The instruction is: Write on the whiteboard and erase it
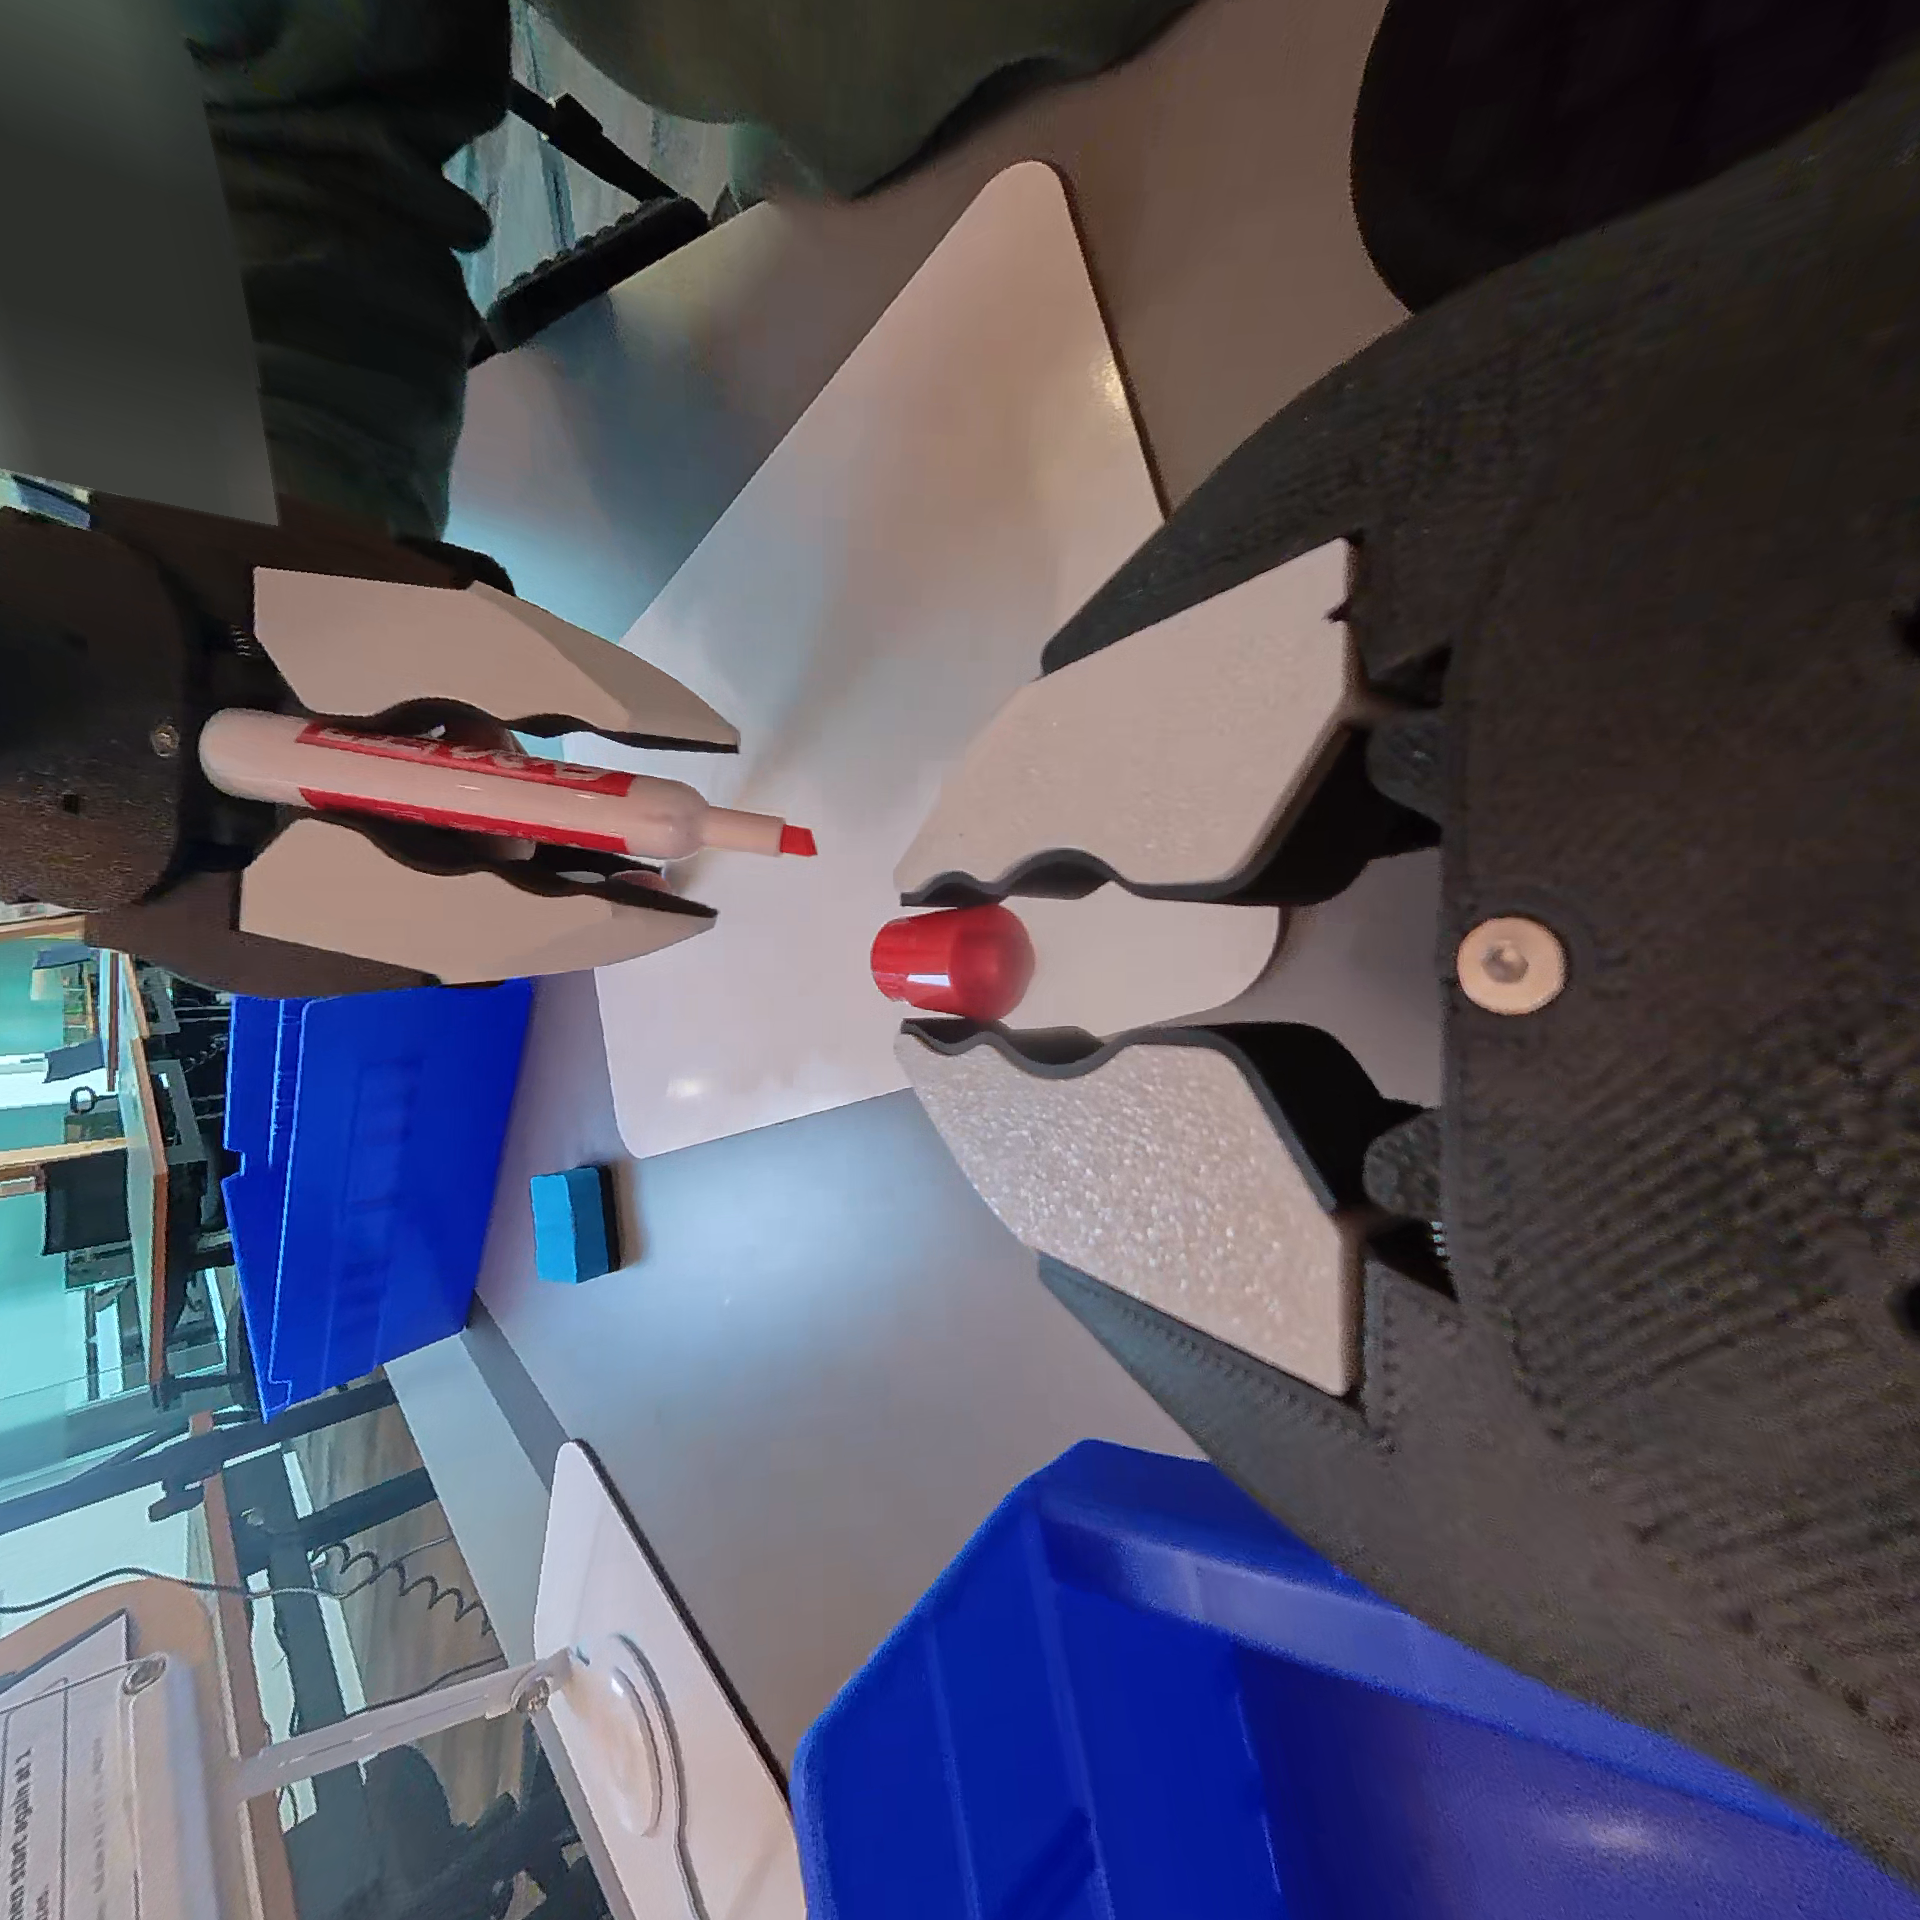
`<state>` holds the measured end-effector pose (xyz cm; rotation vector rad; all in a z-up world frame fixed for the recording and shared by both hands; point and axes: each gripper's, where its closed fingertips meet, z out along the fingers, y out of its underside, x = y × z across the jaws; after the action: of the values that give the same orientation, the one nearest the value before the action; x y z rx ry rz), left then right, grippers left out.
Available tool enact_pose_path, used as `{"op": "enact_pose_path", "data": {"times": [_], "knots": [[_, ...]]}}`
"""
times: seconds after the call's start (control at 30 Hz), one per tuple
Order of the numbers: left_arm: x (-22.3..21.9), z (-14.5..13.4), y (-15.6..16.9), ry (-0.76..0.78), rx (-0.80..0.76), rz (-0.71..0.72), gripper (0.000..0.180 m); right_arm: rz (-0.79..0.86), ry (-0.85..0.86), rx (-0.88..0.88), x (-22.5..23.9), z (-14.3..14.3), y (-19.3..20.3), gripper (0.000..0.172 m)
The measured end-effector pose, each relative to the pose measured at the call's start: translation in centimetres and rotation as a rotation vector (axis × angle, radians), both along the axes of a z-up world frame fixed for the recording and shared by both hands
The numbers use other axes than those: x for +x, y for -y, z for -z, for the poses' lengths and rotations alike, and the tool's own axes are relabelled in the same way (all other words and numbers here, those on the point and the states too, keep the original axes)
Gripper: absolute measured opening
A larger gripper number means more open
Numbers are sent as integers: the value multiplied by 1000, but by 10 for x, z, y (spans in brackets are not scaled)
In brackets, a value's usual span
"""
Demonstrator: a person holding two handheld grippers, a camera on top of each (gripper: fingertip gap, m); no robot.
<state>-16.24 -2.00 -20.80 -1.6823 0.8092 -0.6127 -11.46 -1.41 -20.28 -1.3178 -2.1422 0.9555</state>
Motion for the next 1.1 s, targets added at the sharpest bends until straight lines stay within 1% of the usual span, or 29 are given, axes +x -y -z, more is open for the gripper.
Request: {"op": "enact_pose_path", "data": {"times": [0.13,0.27,0.53,0.83,0.97,1.1], "knots": [[-4,1,4,-25,9,4,20,22,146,12,10,27,3,35],[-7,3,7,-51,18,5,20,15,237,27,12,43,9,34],[-7,10,11,-80,6,22,20,-3,329,18,4,50,16,34],[-3,14,13,-103,3,38,20,4,400,20,-3,59,12,34],[-3,13,14,-106,6,38,20,-29,402,12,-8,59,21,35],[-4,12,13,-110,7,36,20,-83,416,7,-6,60,40,34]]}}
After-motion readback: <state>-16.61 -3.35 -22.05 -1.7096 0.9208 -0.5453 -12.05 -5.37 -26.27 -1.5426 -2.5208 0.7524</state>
